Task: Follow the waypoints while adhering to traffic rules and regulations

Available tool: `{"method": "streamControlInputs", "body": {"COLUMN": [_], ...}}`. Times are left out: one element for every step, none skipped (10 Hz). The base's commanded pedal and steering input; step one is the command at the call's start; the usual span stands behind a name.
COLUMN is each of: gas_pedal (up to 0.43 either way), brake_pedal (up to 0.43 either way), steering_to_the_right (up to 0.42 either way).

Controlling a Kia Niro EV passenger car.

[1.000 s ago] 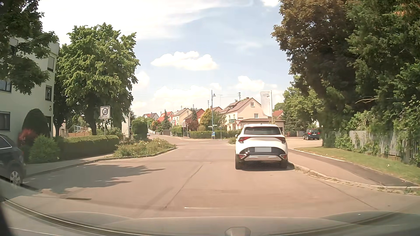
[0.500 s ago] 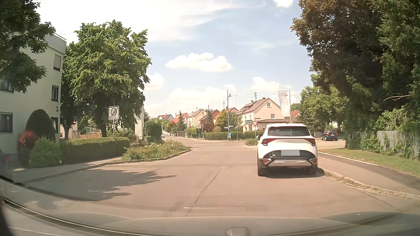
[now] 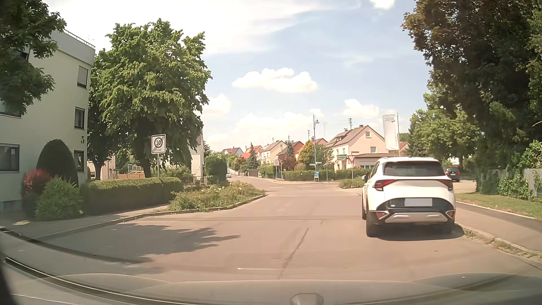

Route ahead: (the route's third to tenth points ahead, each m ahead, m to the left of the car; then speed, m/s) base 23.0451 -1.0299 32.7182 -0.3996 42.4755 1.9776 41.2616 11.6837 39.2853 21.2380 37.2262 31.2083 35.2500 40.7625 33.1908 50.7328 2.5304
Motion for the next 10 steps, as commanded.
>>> {"method": "streamControlInputs", "body": {"gas_pedal": [0.110, 0.118, 0.157, 0.157, 0.157, 0.157, 0.157, 0.157, 0.157, 0.157], "brake_pedal": [0.000, 0.000, 0.000, 0.000, 0.000, 0.000, 0.000, 0.000, 0.000, 0.000], "steering_to_the_right": [-0.189, -0.184, -0.175, -0.162, -0.139, -0.112, -0.087, -0.060, -0.030, 0.000]}}
